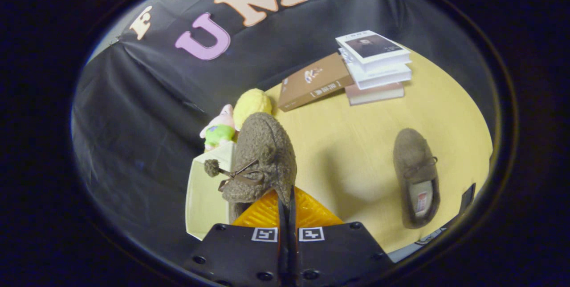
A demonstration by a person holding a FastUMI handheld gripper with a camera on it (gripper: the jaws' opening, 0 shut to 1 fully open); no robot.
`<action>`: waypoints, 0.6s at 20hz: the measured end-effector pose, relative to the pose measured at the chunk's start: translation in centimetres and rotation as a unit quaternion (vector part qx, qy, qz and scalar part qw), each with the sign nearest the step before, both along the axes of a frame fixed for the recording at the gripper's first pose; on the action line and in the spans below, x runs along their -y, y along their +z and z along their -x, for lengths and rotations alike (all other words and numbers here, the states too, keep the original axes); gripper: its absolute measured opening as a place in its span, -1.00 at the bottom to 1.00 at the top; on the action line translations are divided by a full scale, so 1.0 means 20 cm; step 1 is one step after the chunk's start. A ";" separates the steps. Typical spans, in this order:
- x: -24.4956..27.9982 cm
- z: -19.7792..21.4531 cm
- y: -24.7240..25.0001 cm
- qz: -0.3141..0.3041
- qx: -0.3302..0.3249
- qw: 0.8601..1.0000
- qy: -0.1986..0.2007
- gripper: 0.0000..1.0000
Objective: Open the storage box then place both shoes into the box .Put the left shoe in first, then the right shoe, with the right side of both shoes facing outward in a uniform manner.
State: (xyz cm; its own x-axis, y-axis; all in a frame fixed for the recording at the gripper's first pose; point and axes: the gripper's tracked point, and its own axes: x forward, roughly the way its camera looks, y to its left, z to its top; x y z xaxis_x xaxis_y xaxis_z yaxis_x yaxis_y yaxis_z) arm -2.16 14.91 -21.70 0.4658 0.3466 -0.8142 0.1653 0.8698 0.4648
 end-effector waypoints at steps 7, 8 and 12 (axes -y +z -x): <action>-0.47 -0.04 0.08 -0.020 0.009 0.999 0.038 -0.93; -0.53 -0.03 0.07 -0.022 0.006 0.999 0.045 -0.93; -0.75 -0.01 0.00 -0.012 -0.004 0.997 0.071 -0.93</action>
